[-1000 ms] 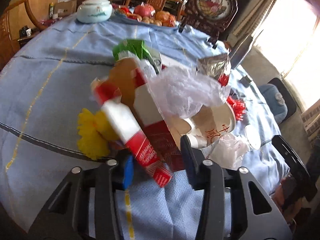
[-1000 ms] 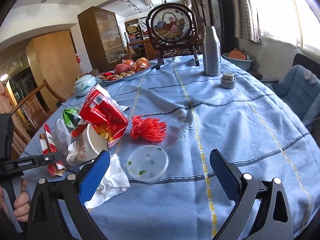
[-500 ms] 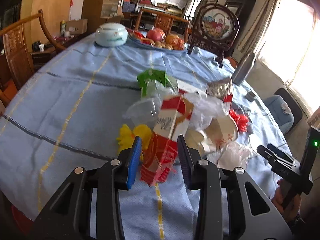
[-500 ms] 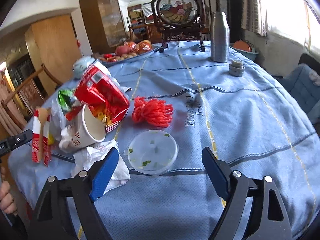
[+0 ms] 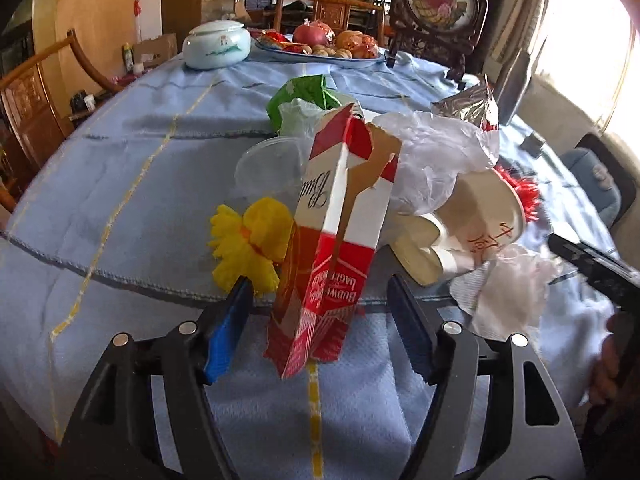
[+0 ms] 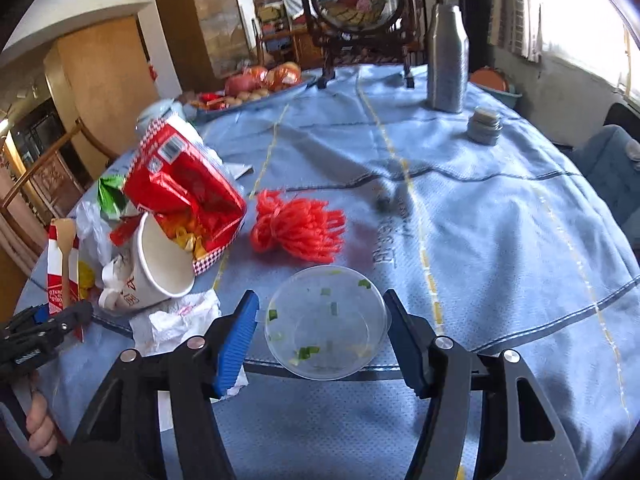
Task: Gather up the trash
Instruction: 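Reach the left gripper to the red-white beer carton and grasp it, then carry the carton with the left gripper over the red wastebasket and release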
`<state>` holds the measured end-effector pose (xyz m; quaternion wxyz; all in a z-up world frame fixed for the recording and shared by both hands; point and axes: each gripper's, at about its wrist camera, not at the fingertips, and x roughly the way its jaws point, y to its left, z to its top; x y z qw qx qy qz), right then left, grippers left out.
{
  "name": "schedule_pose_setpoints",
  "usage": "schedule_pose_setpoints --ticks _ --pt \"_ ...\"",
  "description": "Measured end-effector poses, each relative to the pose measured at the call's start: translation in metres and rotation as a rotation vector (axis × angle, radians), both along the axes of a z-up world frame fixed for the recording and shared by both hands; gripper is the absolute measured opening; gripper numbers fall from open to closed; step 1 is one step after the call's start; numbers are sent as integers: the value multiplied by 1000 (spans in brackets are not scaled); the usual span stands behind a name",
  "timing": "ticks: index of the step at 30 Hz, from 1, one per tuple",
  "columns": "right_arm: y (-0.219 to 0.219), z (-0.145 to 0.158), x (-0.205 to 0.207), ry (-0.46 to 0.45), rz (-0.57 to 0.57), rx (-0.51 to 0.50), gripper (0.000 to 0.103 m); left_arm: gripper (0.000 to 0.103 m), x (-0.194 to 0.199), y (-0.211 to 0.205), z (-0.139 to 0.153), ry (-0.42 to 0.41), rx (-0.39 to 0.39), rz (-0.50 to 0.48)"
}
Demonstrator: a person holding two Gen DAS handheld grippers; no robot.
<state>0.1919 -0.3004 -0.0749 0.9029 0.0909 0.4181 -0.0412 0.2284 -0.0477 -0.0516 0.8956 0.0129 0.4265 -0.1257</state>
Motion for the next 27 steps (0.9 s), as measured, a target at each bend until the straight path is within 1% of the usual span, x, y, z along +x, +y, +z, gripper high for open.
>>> schedule_pose_setpoints --ticks 2,5,6,7,8,10,12,15,18,21,24,27 --pt "1 1 -1 -11 3 -4 63 68 4 -4 -1 3 24 8" --pt "2 1 -2 -17 10 -5 63 67 13 -5 -3 14 31 30" --pt "1 1 -2 -16 11 1 63 56 14 -4 -3 10 32 32" --pt "0 1 -1 -15 12 8 63 43 15 -3 -2 2 30 31" --pt "-2 0 -1 -14 14 23 63 41 15 -2 -1 2 23 27" --pt "-6 0 -1 -18 13 46 63 39 10 6 5 -3 -37 15" --pt "-6 1 -2 -33 14 50 63 38 -1 13 14 -25 -75 -8" --pt "-2 4 -6 -61 15 28 63 37 -16 22 25 -52 -97 -19" --pt "1 9 -13 -92 11 2 63 37 -30 35 34 -71 -113 2" --pt "3 17 -20 -120 23 34 63 37 -41 50 43 -93 -134 31" --pt "10 33 -29 -170 40 16 63 37 -53 69 54 -127 -136 78" --pt "25 48 -36 -213 83 -4 63 37 -67 95 62 -152 -137 141"
